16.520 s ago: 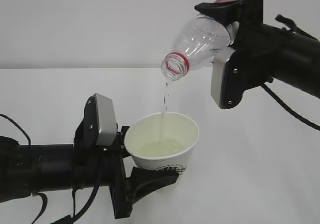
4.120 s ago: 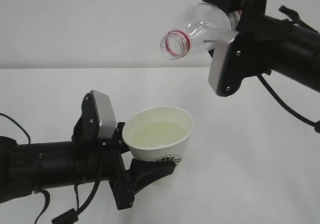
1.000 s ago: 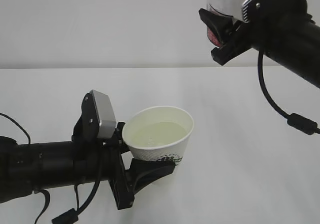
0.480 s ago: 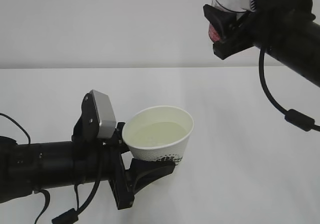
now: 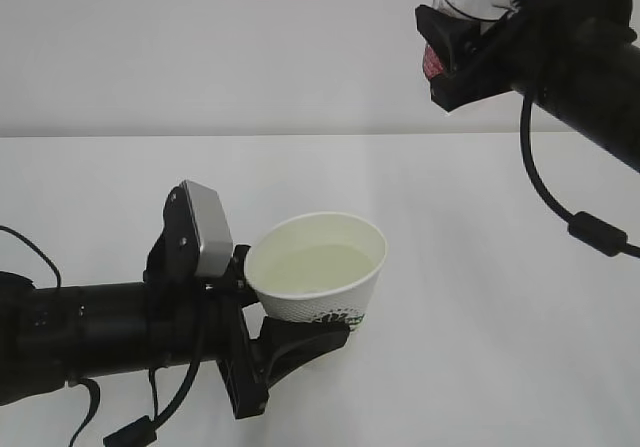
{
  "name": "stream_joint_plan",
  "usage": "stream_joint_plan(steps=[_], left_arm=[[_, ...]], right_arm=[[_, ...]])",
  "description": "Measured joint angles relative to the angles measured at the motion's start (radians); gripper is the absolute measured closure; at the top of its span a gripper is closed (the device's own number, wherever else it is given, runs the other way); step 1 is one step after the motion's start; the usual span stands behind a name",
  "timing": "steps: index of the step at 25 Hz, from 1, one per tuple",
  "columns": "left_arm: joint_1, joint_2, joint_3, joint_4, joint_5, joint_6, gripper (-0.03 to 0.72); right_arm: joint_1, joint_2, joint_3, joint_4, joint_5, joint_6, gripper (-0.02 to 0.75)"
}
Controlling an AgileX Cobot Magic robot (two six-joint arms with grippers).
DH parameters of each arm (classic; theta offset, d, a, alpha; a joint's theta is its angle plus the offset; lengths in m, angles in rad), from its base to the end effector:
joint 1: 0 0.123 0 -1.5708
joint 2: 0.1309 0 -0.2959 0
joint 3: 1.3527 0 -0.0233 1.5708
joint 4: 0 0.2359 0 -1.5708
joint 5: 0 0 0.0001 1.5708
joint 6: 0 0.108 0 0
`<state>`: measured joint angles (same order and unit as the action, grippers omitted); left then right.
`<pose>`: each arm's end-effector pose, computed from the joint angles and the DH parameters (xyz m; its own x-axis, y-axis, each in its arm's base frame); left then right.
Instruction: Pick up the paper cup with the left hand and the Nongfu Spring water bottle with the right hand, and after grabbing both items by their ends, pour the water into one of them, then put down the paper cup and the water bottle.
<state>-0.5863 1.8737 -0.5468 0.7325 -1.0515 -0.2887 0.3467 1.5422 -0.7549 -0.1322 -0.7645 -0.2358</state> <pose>0.2206 -0.2217 0.1479 -0.1444 0.2237 -0.9639 0.9358 0.3475 -0.0595 0.3098 0.1224 0.2895 0.1913 -0.2755 -0.9421 -0.3826 0.8630 -0.3300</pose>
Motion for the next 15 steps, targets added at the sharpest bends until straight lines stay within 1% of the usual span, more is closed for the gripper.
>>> stream_joint_plan(steps=[7, 15], left_arm=[[0.0, 0.0, 0.0, 0.0, 0.0, 0.0, 0.208], [0.0, 0.0, 0.0, 0.0, 0.001, 0.0, 0.211]], right_arm=[[0.0, 0.0, 0.0, 0.01, 0.022, 0.049, 0.265], [0.0, 0.0, 0.0, 0.099, 0.122, 0.056, 0.265]])
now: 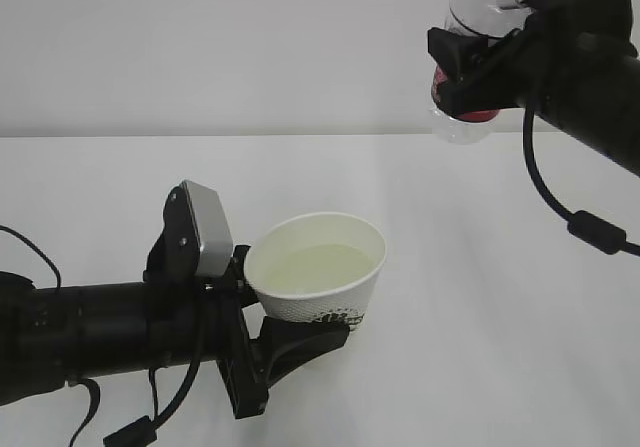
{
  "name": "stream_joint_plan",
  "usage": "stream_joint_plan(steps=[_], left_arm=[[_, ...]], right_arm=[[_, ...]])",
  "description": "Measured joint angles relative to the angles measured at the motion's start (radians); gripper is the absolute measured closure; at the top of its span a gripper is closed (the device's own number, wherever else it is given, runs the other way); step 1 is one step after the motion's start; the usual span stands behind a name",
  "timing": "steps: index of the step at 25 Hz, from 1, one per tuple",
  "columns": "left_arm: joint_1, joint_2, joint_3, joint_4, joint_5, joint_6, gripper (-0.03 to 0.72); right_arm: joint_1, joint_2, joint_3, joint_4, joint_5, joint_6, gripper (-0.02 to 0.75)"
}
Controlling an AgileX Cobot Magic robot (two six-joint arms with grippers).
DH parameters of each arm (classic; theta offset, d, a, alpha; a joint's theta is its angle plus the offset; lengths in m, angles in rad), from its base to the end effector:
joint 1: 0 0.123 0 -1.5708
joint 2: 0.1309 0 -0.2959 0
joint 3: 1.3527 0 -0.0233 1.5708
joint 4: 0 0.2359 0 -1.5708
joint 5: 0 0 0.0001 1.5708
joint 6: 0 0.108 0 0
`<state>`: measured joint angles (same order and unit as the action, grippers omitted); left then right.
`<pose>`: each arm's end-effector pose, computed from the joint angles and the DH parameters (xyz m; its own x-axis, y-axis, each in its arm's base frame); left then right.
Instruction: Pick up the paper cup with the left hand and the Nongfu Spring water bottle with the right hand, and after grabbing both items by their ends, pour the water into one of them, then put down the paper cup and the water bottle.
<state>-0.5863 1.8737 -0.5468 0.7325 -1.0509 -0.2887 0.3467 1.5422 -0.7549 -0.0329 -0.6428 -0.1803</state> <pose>0.2206 -0.2217 0.1478 -0.1445 0.2242 -0.9638 0.9357 0.3476 -0.0595 0.3129 0.1153 0.2769 0.0205 -0.2107 -0.9773 -0.3617 0.9098 -0.2037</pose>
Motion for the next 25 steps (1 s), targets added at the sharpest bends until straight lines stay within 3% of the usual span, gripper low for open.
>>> stream_joint_plan(steps=[11, 25], left_arm=[[0.0, 0.0, 0.0, 0.0, 0.0, 0.0, 0.214], [0.0, 0.0, 0.0, 0.0, 0.0, 0.0, 0.214]], right_arm=[[0.0, 0.0, 0.03, 0.098, 0.033, -0.029, 0.265], [0.0, 0.0, 0.213, 0.255, -0.131, -0.119, 0.265]])
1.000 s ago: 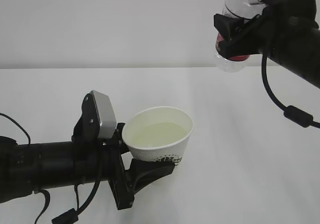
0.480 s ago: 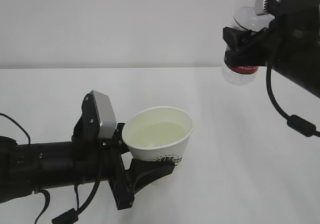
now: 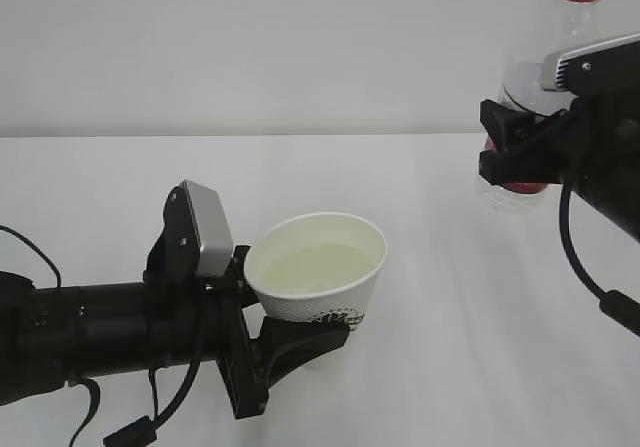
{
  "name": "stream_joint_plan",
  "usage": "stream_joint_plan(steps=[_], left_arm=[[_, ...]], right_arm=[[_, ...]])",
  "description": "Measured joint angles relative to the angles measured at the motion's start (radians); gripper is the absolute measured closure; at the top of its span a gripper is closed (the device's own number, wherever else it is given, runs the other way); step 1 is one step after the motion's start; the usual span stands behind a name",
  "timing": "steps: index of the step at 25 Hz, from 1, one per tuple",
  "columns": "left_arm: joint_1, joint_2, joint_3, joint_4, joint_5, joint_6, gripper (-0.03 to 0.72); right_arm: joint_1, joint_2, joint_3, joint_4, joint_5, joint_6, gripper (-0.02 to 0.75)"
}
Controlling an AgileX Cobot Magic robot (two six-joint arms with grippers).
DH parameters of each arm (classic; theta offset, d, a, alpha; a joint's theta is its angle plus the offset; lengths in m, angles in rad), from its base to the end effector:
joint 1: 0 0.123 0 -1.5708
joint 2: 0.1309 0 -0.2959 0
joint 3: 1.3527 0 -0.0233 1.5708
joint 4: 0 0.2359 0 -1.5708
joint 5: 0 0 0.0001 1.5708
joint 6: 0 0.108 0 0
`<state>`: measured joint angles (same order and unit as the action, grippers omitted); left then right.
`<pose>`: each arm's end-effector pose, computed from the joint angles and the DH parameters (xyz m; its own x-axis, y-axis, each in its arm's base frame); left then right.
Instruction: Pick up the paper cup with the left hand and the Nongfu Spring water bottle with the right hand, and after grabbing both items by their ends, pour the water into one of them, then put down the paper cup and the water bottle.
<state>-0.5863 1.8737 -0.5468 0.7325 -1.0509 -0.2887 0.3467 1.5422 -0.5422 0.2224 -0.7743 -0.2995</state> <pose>0.2206 -0.2217 0.1478 -0.1445 0.2242 -0.9638 0.9357 0.3476 -0.0595 0.2863 0.0857 0.2288 -0.1134 -0.1867 -0.9758 -0.2101 0.9645 -0.1602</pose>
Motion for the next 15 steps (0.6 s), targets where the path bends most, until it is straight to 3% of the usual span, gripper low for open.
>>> stream_joint_plan(steps=[5, 15], left_arm=[[0.0, 0.0, 0.0, 0.0, 0.0, 0.0, 0.214], [0.0, 0.0, 0.0, 0.0, 0.023, 0.0, 0.215]], right_arm=[[-0.023, 0.0, 0.009, 0.028, -0.002, -0.026, 0.265], [-0.171, 0.0, 0.01, 0.034, -0.004, -0.026, 0.265]])
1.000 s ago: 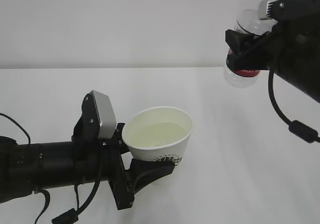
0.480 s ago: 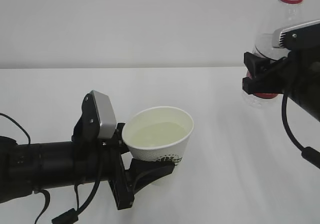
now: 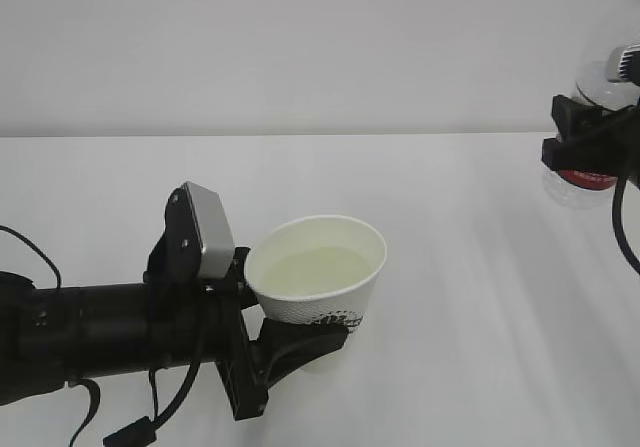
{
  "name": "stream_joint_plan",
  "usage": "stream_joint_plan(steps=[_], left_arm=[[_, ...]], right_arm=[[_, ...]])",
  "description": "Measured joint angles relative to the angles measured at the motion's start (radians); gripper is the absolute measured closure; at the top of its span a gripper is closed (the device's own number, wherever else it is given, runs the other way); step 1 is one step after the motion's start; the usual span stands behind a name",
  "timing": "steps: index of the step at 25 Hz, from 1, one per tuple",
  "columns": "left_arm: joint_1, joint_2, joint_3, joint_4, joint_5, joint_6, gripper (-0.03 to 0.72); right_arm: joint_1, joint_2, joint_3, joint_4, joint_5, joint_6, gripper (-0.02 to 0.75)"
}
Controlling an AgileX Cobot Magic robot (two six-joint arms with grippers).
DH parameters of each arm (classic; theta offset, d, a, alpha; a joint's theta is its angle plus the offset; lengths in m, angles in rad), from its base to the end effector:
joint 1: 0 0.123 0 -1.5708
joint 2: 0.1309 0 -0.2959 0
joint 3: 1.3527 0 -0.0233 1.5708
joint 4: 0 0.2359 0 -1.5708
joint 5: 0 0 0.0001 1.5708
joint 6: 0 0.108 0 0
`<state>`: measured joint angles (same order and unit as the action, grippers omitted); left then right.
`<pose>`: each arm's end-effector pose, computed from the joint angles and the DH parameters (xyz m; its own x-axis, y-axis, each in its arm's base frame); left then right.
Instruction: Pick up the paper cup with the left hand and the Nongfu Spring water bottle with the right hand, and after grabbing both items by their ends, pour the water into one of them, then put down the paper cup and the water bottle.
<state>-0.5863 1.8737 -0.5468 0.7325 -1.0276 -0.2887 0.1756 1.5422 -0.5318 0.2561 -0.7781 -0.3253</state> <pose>0.2209 -0.2209 0.1454 -0.1518 0.2445 -0.9577 0.9336 0.3537 -0.0577 0.2948 0.0328 0.2261 -0.1570 -0.1682 -0.9732 -0.0214 0.9857 -0.1670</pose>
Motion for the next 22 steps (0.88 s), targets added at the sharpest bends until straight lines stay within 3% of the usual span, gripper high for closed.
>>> stream_joint_plan(steps=[7, 22], left_arm=[[0.0, 0.0, 0.0, 0.0, 0.02, 0.0, 0.218], [0.0, 0.0, 0.0, -0.052, -0.051, 0.0, 0.221]], right_arm=[[-0.076, 0.0, 0.0, 0.001, -0.004, 0.0, 0.265], [-0.083, 0.08, -0.007, -0.06, -0.038, 0.088, 0.265]])
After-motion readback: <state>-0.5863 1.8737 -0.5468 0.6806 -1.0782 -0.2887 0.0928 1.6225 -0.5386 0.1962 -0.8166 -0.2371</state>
